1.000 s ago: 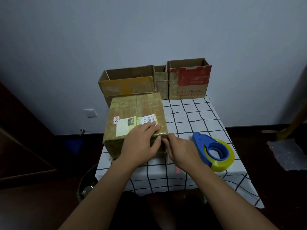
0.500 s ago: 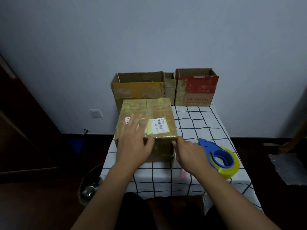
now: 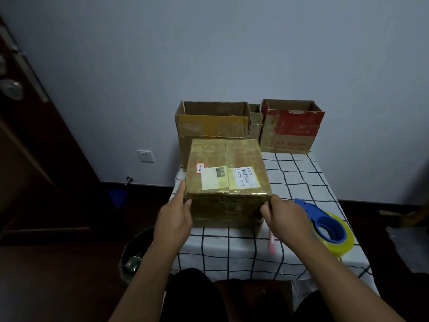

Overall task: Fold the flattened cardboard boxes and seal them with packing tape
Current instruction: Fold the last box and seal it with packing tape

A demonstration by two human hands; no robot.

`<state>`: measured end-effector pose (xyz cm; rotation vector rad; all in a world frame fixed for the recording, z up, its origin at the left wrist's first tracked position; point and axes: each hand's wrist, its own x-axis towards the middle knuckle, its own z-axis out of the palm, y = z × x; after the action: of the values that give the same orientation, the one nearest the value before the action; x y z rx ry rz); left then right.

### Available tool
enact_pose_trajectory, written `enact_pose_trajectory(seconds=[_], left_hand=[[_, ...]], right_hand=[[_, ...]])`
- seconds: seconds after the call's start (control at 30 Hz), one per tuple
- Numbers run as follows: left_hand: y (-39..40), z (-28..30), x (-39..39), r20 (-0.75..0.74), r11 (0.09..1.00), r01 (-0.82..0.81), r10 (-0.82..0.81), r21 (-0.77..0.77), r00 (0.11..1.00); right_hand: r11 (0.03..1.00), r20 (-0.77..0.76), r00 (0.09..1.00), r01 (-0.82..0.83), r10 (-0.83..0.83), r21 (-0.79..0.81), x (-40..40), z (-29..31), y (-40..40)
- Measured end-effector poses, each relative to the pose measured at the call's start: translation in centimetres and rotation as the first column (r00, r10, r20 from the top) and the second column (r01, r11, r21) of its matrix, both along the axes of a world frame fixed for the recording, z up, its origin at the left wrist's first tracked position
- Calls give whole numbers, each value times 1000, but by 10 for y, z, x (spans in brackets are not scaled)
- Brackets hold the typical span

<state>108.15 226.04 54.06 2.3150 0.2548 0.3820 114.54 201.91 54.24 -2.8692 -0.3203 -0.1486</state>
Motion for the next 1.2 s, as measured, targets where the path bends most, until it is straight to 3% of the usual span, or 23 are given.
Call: enact_pose_trajectory(seconds=[0.2,0.27,0.37,0.43,0.5,0.57,0.73,0.8,0.87,1.03,1.13,1.2], left_hand=[[4,1,-1,20,1000,5,-5,4,1000],[5,2,-1,44,996,18,-14,-90,999],[10,7,-1,29,950,59,-52,-306,998],[13,11,8,-18,925,7,-15,-381,1000],[15,20,21,-115,903,-85,39,-422,993],[12,29,31,-183,889,-106,25,-445,983],[5,48,31,-109,920,-87,48,-383,993],[7,54,27,-47,903,-42,24,-427,999],[10,57,20,8,861,28,-28,-508,1000],[13,64,10,81,808,213,-202,-549,976],[11,69,7,100,658,172,-147,-733,984],[7,70,6,87,577,121,-87,-808,992]], right_hand=[[998,-59,998,25,-22,50,0,6,1],[994,-146,989,-3,19,107,4,9,-6],[864,-355,931,110,84,492,10,25,-21],[732,-375,927,239,24,638,15,35,-18],[692,-392,920,289,-10,661,20,42,-6],[729,-433,900,268,43,629,22,47,7],[756,-295,954,159,48,636,13,55,12],[651,-250,966,148,65,744,9,60,5],[486,-274,947,161,170,859,3,66,-1],[241,-279,895,203,347,949,-1,77,-14],[79,-281,883,271,376,959,1,73,-27],[57,-293,890,292,350,955,1,73,-32]])
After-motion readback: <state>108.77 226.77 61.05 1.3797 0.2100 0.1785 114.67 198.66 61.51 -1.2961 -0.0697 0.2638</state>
